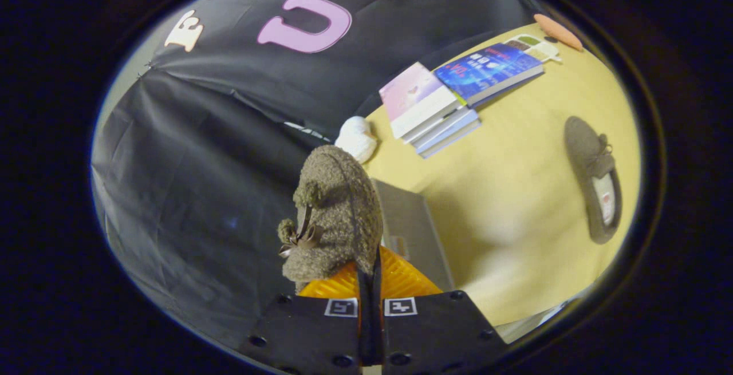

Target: Open the storage box then place both shoes into the box .Put the left shoe in first, then the right shoe, with the right side of both shoes facing outward in a uniform manner.

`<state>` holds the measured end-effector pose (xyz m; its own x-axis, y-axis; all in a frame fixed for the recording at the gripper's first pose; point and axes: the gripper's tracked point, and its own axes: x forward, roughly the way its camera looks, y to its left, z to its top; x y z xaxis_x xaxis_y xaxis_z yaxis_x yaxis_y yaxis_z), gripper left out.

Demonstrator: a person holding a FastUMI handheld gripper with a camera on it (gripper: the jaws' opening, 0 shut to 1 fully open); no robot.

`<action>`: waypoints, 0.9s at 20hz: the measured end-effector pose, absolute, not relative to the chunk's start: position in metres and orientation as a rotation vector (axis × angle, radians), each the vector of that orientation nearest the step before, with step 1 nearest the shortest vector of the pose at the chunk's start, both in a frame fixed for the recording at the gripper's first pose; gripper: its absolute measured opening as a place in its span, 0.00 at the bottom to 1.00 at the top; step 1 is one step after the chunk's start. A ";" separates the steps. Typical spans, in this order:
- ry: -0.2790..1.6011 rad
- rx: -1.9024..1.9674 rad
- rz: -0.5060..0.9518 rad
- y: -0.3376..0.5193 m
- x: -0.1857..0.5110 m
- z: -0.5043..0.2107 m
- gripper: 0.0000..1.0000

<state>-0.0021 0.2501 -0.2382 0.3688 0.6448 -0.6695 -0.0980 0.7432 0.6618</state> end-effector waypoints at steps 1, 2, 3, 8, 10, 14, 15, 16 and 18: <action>1.120 0.574 0.522 0.263 -0.005 -0.242 0.03; 1.134 0.561 0.521 0.275 -0.007 -0.250 0.03; 1.147 0.540 0.515 0.288 -0.009 -0.261 0.03; 1.212 0.419 0.493 0.337 -0.024 -0.307 0.03; 1.231 0.374 0.479 0.349 -0.030 -0.325 0.03; 1.238 0.261 0.420 0.356 -0.031 -0.356 0.04; 1.250 0.249 0.411 0.359 -0.033 -0.364 0.04; 1.261 0.240 0.401 0.361 -0.034 -0.370 0.04; 1.272 0.216 0.386 0.365 -0.034 -0.380 0.04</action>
<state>-0.0336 0.3650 -0.3797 0.2423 0.3973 -0.8852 -0.1612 0.9161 0.3671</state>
